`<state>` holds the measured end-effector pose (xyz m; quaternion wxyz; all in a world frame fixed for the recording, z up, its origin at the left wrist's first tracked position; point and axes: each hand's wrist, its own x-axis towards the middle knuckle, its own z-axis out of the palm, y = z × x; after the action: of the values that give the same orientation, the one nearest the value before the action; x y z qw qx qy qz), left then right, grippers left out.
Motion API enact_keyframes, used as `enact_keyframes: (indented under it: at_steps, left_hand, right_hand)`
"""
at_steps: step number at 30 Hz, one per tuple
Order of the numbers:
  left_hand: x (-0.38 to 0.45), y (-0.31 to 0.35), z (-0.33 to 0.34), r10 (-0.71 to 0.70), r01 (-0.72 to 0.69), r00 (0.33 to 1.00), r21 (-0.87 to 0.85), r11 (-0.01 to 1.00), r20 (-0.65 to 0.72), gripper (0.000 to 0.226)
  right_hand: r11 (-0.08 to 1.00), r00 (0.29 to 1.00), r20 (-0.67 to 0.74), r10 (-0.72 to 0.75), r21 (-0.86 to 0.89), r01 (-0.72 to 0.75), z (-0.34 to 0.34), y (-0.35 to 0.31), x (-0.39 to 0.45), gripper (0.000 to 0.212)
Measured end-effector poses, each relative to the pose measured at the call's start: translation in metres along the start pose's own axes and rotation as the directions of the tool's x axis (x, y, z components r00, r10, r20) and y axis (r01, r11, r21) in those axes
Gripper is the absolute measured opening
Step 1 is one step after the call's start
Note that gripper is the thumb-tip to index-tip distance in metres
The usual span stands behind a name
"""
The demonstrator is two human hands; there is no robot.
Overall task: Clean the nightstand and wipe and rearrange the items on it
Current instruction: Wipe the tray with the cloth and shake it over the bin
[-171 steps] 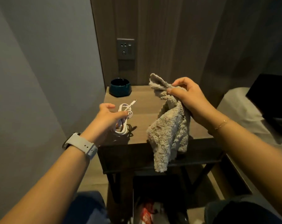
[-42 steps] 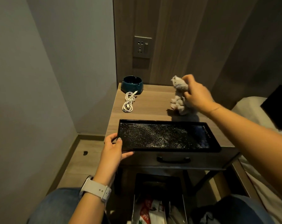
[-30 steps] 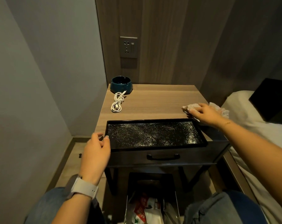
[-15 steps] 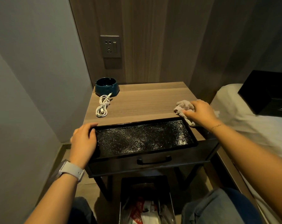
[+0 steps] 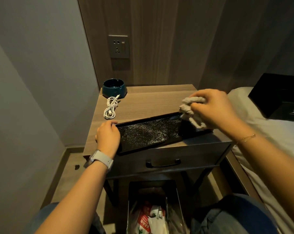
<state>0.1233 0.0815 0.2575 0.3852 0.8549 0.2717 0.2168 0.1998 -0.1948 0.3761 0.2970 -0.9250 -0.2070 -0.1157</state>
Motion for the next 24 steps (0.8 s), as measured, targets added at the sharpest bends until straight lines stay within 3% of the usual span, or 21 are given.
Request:
enact_keyframes:
  at_steps: [5, 11, 20, 24]
  left_hand:
    - [0.0, -0.014, -0.018, 0.12, -0.12, 0.99, 0.002, 0.993, 0.073, 0.028]
    - [0.001, -0.017, -0.014, 0.163, -0.162, 0.986, -0.014, 0.987, 0.043, 0.025]
    - [0.003, -0.019, -0.01, 0.175, -0.178, 0.981, 0.024, 0.984, 0.087, 0.027]
    - [0.001, -0.014, -0.009, 0.132, -0.147, 0.986, 0.146, 0.978, 0.106, 0.029]
  right_hand:
    - [0.981, 0.973, 0.162, -0.166, -0.076, 0.18, 0.074, -0.083, -0.004, 0.022]
    - [0.971, 0.952, 0.279, -0.124, -0.162, 0.174, 0.164, -0.115, 0.002, 0.018]
    - [0.963, 0.969, 0.208, -0.131, -0.204, 0.174, 0.189, -0.114, 0.009, 0.025]
    - [0.954, 0.966, 0.219, -0.139, -0.231, 0.189, 0.188, -0.115, 0.013, 0.026]
